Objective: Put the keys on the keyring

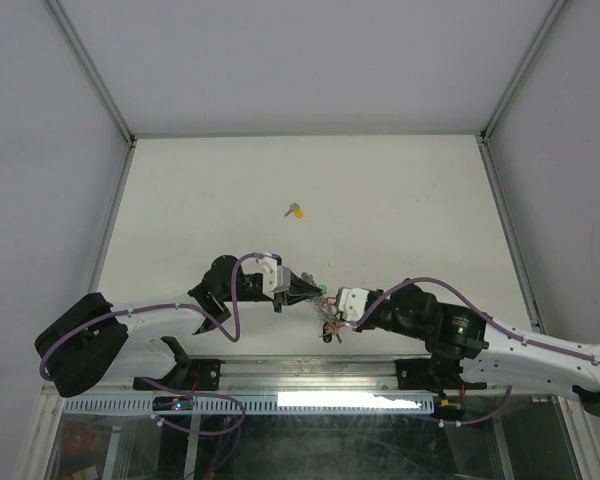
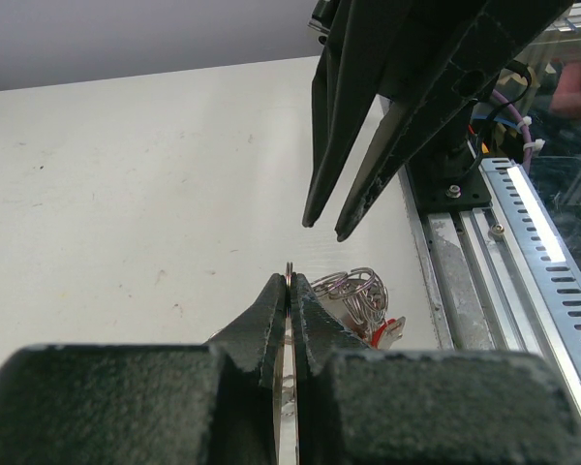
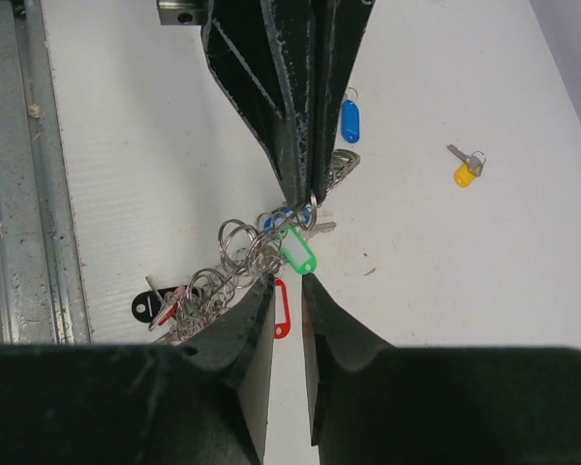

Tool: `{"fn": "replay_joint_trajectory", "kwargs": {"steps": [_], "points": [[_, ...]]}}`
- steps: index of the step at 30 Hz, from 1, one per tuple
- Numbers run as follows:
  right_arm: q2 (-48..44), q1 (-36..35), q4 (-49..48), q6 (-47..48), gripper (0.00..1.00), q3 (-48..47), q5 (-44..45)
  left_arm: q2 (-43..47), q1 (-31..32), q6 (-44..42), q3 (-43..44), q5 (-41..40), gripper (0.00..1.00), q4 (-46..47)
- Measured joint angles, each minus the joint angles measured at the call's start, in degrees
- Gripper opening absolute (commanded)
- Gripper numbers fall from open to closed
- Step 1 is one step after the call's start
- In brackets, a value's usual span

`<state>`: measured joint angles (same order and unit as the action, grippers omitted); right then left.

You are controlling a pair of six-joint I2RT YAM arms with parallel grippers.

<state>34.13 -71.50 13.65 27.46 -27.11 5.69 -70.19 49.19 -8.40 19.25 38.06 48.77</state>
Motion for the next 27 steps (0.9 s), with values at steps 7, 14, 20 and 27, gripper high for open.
{"fn": "replay_joint_trajectory", "kwargs": {"steps": [7, 14, 20, 27], "points": [[0.28, 0.02, 2.64, 0.24, 0.29, -0.33, -0.09, 0.00, 0.00, -0.09, 0.00, 0.00, 0.00, -0.39], [3.10, 0.00, 2.95, 1.38, 0.34, -0.57, -0.46, 0.00, 0.00, -0.17, 0.00, 0.02, 0.00, -0.81], [6.05, 0.00, 2.10, 2.40, 0.37, -0.57, -0.35, 0.00, 0.00, -0.20, 0.00, 0.02, 0.00, -0.81], [7.30, 0.00, -0.92, 2.93, 0.40, -0.57, 0.02, 0.00, 0.00, -0.22, 0.00, 0.02, 0.00, -0.81]]}}
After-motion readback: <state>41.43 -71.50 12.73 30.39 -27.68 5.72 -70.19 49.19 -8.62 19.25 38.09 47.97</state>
